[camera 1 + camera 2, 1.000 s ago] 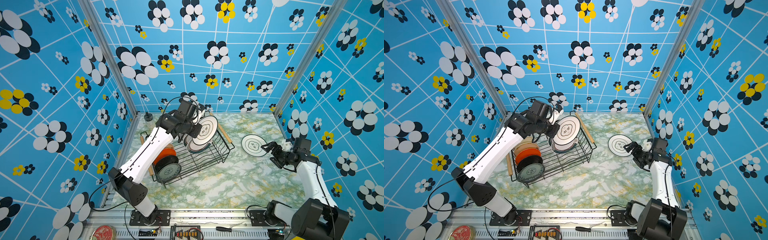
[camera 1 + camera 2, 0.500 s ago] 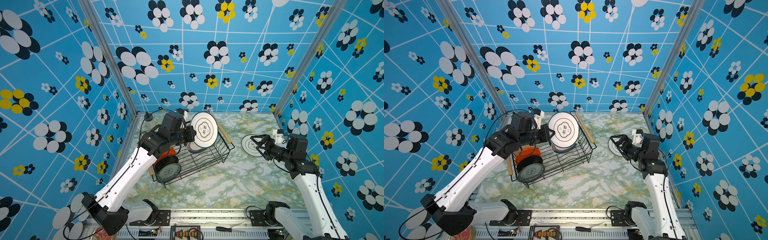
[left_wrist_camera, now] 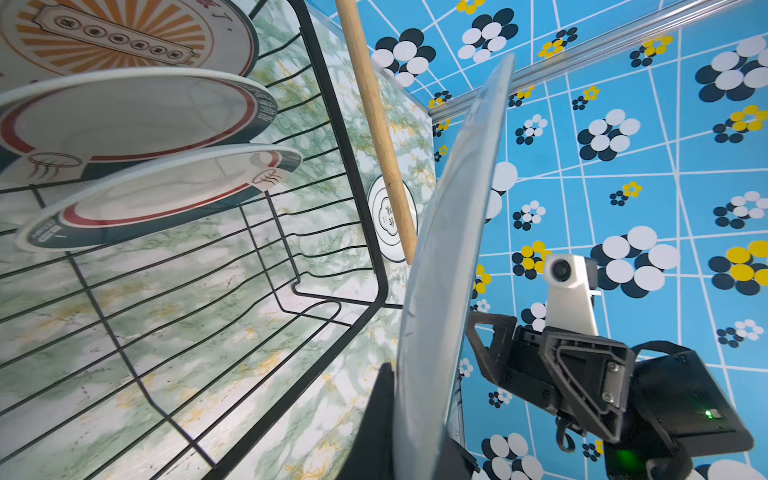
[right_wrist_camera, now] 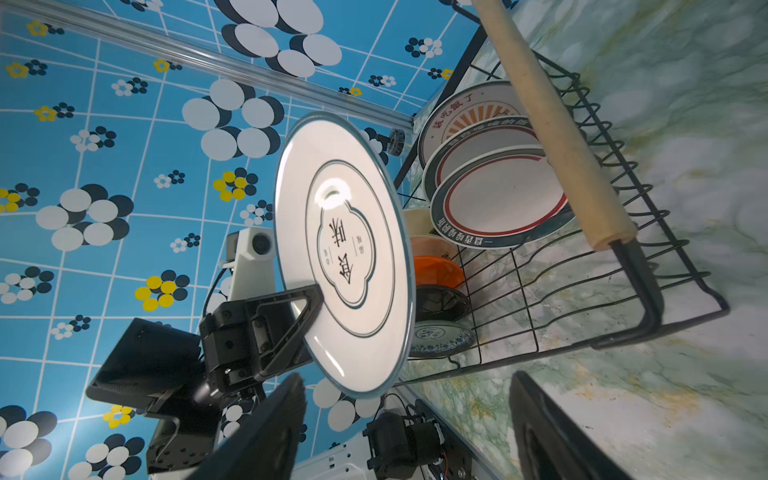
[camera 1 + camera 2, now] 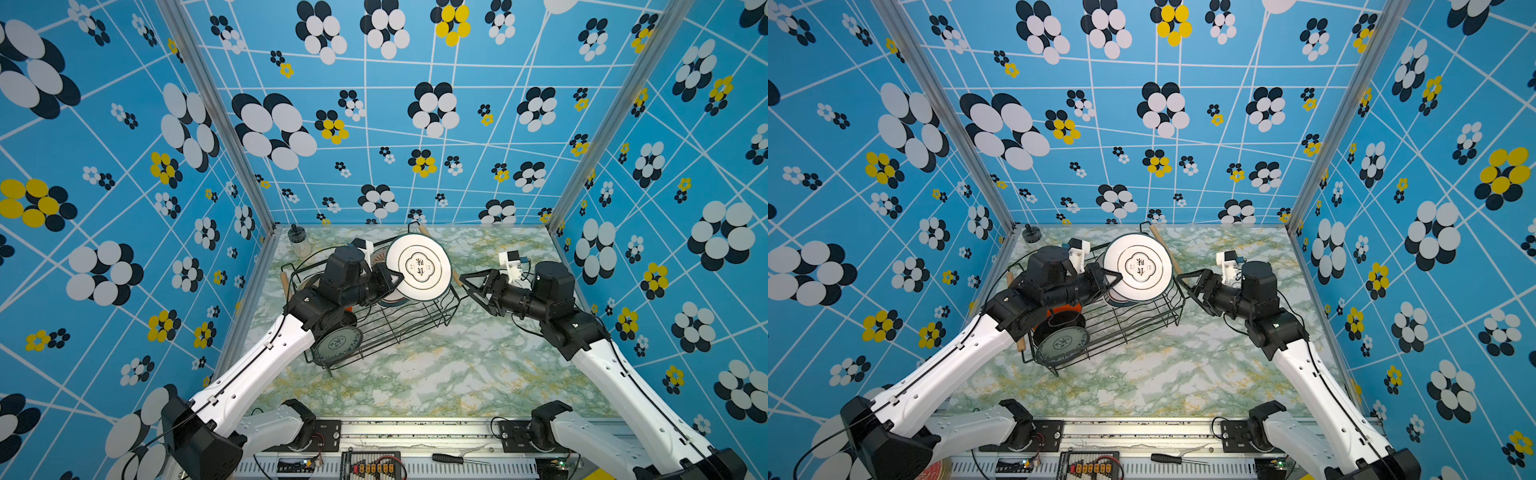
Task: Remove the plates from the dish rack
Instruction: 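Grasp the white plate's rim with the right gripper while the left holds it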
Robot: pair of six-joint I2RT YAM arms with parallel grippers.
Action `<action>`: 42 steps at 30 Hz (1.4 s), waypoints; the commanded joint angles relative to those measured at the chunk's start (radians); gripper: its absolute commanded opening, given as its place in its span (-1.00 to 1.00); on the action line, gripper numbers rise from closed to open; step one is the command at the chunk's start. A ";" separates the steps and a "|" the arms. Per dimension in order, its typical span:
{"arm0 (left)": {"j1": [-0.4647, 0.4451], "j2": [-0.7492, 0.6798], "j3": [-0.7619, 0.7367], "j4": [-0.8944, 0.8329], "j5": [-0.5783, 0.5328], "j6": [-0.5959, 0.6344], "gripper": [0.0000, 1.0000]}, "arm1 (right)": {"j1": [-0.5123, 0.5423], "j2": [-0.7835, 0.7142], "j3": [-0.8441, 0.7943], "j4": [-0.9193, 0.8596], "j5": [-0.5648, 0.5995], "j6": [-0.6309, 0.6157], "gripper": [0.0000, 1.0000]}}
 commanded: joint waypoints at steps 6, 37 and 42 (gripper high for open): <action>-0.001 -0.010 -0.048 0.198 0.086 -0.101 -1.00 | 0.076 0.096 0.049 0.187 0.036 0.053 0.33; 0.009 0.139 -0.108 0.377 0.178 -0.117 -0.23 | 0.080 0.181 0.048 0.331 0.070 0.052 -0.96; 0.021 0.147 -0.069 0.325 0.183 -0.051 0.05 | 0.067 0.183 0.062 0.319 0.078 0.036 -0.99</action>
